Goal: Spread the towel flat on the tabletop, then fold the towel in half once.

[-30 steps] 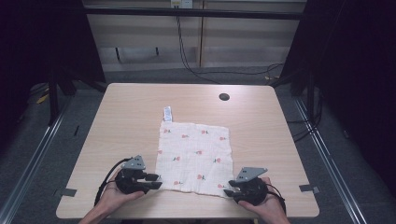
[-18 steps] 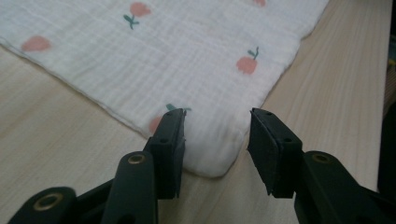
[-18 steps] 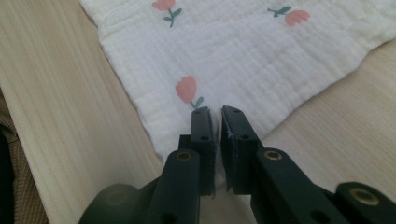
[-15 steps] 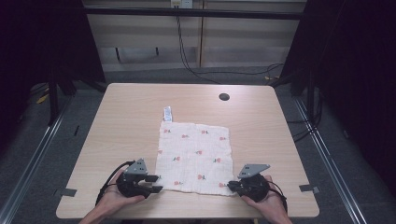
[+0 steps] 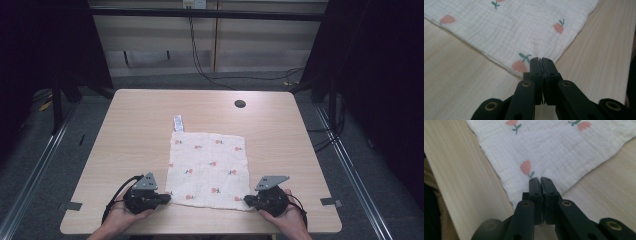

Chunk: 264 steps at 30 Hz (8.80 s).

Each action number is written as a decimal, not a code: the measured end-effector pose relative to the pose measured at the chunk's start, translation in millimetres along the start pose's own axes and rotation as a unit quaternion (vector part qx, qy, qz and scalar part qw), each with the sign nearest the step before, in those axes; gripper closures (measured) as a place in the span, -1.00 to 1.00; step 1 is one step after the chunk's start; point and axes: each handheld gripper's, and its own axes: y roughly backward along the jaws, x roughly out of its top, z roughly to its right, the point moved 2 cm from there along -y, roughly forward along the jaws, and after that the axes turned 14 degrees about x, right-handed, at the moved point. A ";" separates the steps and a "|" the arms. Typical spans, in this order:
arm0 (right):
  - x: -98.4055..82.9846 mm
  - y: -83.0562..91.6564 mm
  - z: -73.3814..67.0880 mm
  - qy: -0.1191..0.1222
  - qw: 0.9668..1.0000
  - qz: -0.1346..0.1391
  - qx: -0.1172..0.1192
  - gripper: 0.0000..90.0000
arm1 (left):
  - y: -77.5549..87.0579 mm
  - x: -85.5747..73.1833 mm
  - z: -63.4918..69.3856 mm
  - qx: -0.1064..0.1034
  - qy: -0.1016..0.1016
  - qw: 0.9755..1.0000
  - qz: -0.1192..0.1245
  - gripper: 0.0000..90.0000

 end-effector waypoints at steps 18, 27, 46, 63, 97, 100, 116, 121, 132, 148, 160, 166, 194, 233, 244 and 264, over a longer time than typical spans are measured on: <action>-14.3 10.0 -31.6 0.003 1.000 0.001 0.026 1.00 | 29.8 -16.5 25.7 -0.064 -0.006 0.998 -0.012 0.95; -9.4 17.6 -27.1 -0.017 0.998 0.048 0.036 0.61 | 35.3 -12.2 7.1 -0.105 0.061 0.992 0.036 0.45; 51.1 29.0 24.8 -0.013 0.995 0.099 -0.005 0.25 | 23.6 16.5 -56.1 0.006 0.126 0.991 0.053 0.02; 83.1 8.2 94.3 -0.040 0.994 0.097 -0.026 0.29 | -9.8 49.3 -107.3 0.040 0.147 0.987 0.051 0.26; 103.3 -42.6 147.8 -0.062 0.996 0.043 -0.055 0.56 | -69.2 58.8 -138.0 0.059 0.145 0.987 0.027 0.43; 103.7 -44.4 144.4 -0.058 0.997 0.040 -0.043 0.87 | -71.1 58.7 -135.5 0.061 0.138 0.988 0.030 0.66; 100.9 -27.0 141.9 -0.074 0.993 0.095 -0.013 0.98 | -51.8 64.5 -133.8 0.045 0.147 0.986 0.066 0.92; 103.0 -17.9 138.1 -0.070 0.991 0.112 -0.004 0.98 | -44.1 67.5 -131.9 0.041 0.149 0.985 0.079 0.93; 90.9 -2.1 121.5 -0.052 0.986 0.155 0.011 0.98 | -29.0 72.2 -122.3 0.037 0.137 0.985 0.103 0.93; 96.8 22.8 99.4 -0.036 0.983 0.181 0.020 0.98 | 4.7 73.3 -97.0 0.034 0.114 0.984 0.135 0.93; 95.9 43.9 73.7 -0.014 0.984 0.177 0.034 0.98 | 30.3 63.8 -78.4 0.023 0.093 0.985 0.142 0.93; 93.1 53.3 53.0 0.013 0.989 0.144 0.036 0.98 | 38.9 56.2 -68.2 0.018 0.087 0.986 0.141 0.93; 63.9 61.8 6.5 0.034 0.989 0.132 0.057 0.98 | 65.9 37.5 -35.0 -0.003 0.055 0.991 0.121 0.93; -16.0 13.8 -28.4 0.009 0.996 0.010 0.089 0.75 | 32.7 -18.9 14.6 -0.075 0.016 0.997 -0.012 0.75; -17.2 23.2 -34.3 0.005 0.997 0.028 0.076 0.49 | 49.1 -18.7 4.4 -0.083 0.047 0.995 0.028 0.48; 26.1 25.4 1.2 0.008 0.997 0.072 0.024 0.46 | 21.2 22.8 -47.1 -0.016 0.068 0.997 0.039 0.52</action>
